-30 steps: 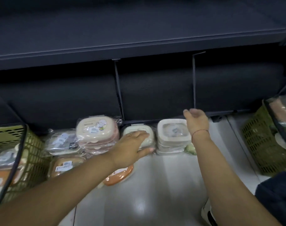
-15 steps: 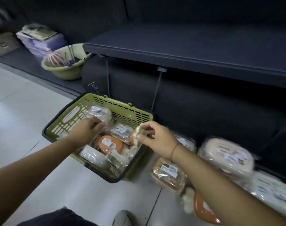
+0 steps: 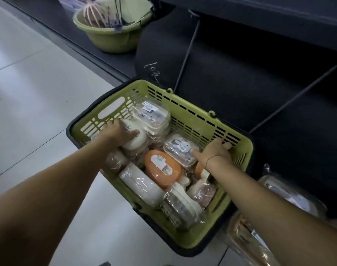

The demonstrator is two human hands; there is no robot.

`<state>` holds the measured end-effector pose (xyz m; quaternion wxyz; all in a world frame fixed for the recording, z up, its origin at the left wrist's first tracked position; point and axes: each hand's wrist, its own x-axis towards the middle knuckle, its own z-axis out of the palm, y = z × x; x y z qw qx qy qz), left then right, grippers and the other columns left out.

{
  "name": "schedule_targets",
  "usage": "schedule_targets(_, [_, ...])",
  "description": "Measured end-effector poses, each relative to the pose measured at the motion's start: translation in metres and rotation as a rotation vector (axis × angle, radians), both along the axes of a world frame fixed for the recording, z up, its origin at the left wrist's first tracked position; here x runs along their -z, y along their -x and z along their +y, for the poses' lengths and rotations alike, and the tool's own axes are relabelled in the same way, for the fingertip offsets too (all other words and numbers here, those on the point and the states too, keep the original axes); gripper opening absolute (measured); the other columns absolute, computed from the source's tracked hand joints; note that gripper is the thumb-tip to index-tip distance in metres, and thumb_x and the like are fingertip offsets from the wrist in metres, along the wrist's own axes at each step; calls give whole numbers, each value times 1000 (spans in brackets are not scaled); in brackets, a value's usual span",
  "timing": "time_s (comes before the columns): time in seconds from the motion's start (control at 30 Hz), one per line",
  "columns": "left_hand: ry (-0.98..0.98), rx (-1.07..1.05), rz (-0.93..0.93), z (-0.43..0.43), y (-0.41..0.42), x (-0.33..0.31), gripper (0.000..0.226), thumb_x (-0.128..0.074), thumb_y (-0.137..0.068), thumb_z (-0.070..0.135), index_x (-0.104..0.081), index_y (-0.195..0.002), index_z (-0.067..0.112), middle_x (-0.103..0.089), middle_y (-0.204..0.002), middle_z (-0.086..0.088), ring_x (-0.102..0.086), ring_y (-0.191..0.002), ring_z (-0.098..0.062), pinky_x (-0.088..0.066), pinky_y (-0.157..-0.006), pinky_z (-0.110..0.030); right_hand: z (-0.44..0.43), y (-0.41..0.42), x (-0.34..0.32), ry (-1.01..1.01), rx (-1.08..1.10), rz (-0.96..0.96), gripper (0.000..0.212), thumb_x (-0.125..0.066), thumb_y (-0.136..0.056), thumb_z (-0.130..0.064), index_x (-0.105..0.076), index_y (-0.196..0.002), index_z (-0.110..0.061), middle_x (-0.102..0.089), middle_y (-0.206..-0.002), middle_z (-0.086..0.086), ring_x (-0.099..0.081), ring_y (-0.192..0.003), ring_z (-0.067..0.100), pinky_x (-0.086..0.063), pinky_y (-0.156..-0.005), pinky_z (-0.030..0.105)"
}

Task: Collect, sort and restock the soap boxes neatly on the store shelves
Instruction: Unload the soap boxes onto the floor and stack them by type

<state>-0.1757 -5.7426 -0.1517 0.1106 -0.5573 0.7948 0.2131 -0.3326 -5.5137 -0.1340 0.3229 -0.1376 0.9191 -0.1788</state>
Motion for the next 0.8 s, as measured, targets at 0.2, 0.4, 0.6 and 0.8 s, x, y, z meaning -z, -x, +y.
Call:
schedule_targets(0.2, [-94,69,-227,-18,9,-5,153,-58,-24,97,-39,-143,3,-49,-139,-24,-48,-126,-40,-42,-105,-45,7,-9,17,68,142,171,48,-42,-97,-5,-28,-142,-10,-21,-150,21,-54,-112,39,-44,-77,36])
schedule_targets(0.4, [-160,132,-231,-26,3,3,168,-60,-5,96,-39,-144,3,-52,-137,-22,-52,-122,-38,-44,-104,-44,18,-16,-17,202,80,234,32,-47,-96,-6,-45,-127,-11,-61,-113,12,-57,-89,26,-43,-68,31])
schedule_targets(0.6, [-211,67,37,11,-3,-21,133,-86,-41,64,-34,-141,-5,-51,-134,-26,-54,-120,-39,-49,-99,-46,80,3,-78,570,171,149,45,-71,-83,-4,-58,-122,-21,-69,-102,3,-65,-91,18,-53,-83,31])
schedule_targets(0.8, [-276,38,342,62,7,-75,66,-84,-68,37,-58,-111,-6,-67,-103,-21,-65,-88,-36,-50,-73,-39,220,-5,-119,1035,476,-469,27,-68,-75,-12,-71,-101,-8,-75,-91,11,-71,-78,18,-59,-68,30])
